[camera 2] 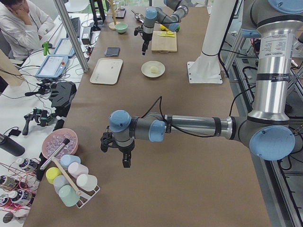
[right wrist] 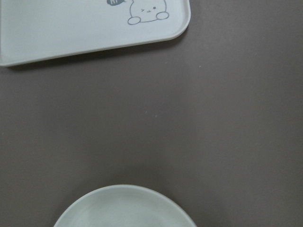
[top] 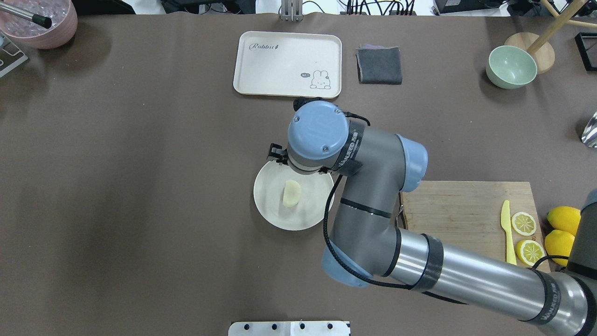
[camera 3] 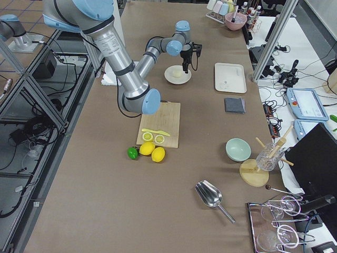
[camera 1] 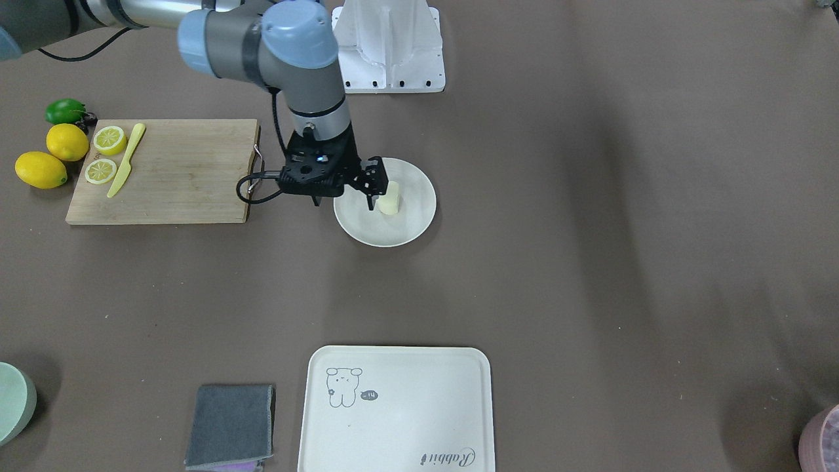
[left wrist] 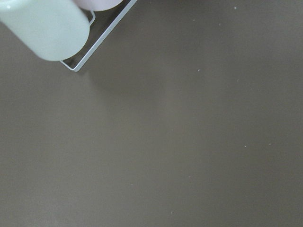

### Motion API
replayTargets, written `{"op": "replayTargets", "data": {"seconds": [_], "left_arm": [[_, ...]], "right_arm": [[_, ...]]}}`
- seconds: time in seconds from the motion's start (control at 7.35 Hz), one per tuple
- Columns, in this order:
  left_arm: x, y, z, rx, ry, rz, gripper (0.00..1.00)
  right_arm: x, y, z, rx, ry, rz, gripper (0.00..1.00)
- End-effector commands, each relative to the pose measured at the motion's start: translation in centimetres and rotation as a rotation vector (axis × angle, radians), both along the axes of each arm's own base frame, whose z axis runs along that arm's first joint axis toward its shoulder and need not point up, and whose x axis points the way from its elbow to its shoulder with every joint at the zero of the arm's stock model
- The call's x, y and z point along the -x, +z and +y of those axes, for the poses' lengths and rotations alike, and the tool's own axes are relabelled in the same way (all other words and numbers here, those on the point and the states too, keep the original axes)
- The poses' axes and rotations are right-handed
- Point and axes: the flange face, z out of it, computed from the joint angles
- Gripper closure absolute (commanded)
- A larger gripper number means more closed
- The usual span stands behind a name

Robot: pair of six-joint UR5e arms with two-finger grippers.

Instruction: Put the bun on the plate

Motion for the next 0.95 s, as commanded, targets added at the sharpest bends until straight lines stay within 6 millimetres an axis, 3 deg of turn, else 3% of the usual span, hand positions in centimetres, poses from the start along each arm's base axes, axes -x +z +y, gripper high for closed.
{"op": "replayTargets", "data": {"seconds": [0.0, 0.27, 0.41, 0.82], "left_arm": [[0.2, 0.1, 0.5, 0.046, -0.008, 0.054, 0.01], [0.3, -0.1, 0.0, 0.09, -0.006, 0.046, 0.01], [0.4, -0.1, -0.1, 0.088, -0.007, 0.042, 0.01], [1.6, -0.7, -0.4, 0.064, -0.035, 0.033, 0.01]], "right_arm": [[-9.8, 2.7, -4.9, -0.022, -0.079, 0.026, 0.0], [-18.0, 5.9, -6.8, -0.058, -0.134, 0.071, 0.0], [-22.8, 9.6, -7.1, -0.084, -0.191, 0.068, 0.0], [-37.4, 24.0, -5.0, -0.16, -0.337, 0.137, 0.0]]}}
